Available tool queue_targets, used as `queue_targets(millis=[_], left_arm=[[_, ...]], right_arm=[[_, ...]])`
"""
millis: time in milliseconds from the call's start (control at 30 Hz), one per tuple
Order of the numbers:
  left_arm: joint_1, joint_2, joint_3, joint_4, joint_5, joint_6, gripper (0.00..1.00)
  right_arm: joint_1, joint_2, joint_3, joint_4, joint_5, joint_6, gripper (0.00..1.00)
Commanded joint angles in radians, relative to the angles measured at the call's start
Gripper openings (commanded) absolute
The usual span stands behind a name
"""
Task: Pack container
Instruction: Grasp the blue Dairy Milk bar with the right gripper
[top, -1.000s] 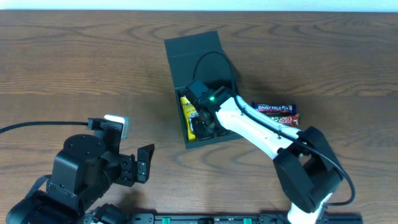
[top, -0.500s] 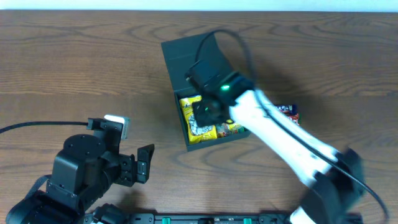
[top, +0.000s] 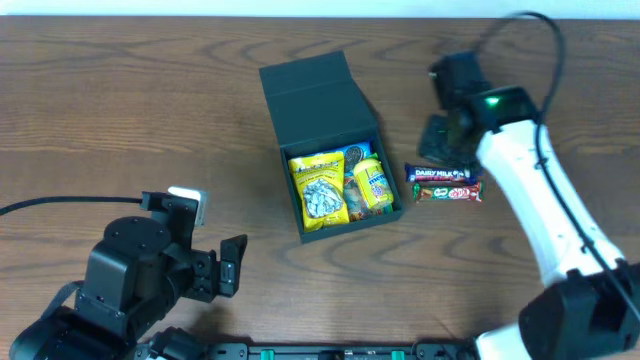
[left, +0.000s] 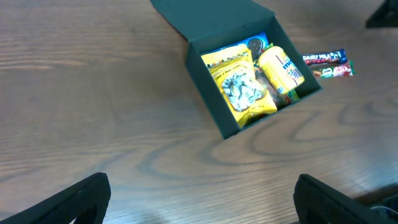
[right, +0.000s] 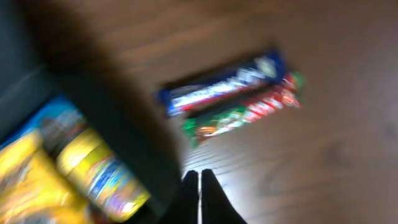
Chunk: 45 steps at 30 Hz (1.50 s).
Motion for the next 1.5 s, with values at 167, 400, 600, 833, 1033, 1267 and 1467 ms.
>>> queue_targets(millis=[167, 400, 600, 833, 1033, 1267, 1467], left_arm=[[0.002, -0.002, 0.022, -0.002, 0.003, -0.001, 0.95], [0.002, -0.002, 0.022, -0.002, 0.003, 0.0, 0.95], [0.002, -0.002, 0.022, -0.002, 0.003, 0.0, 0.95], [0.002, -0.002, 0.022, -0.002, 0.002, 0.0, 0.95], [0.002, -0.002, 0.022, -0.002, 0.002, 0.0, 0.95], [0.002, -0.002, 0.022, -0.002, 0.002, 0.0, 0.95], [0.002, -0.002, 0.022, -0.002, 0.002, 0.0, 0.95]], right_arm=[[-0.103, 0.029, -0.158, 0.129, -0.091, 0.344, 0.18], [-0.1, 0.092, -0.206, 0.225, -0.155, 0.496, 0.55], [-0.1, 0.177, -0.206, 0.285, -0.232, 0.543, 0.53], [-0.099, 0.225, -0.206, 0.328, -0.236, 0.601, 0.52], [-0.099, 0.233, -0.206, 0.376, -0.231, 0.616, 0.52], [-0.099, 0.234, -0.206, 0.389, -0.21, 0.618, 0.54], [-0.1, 0.237, -0.206, 0.389, -0.211, 0.648, 0.54]])
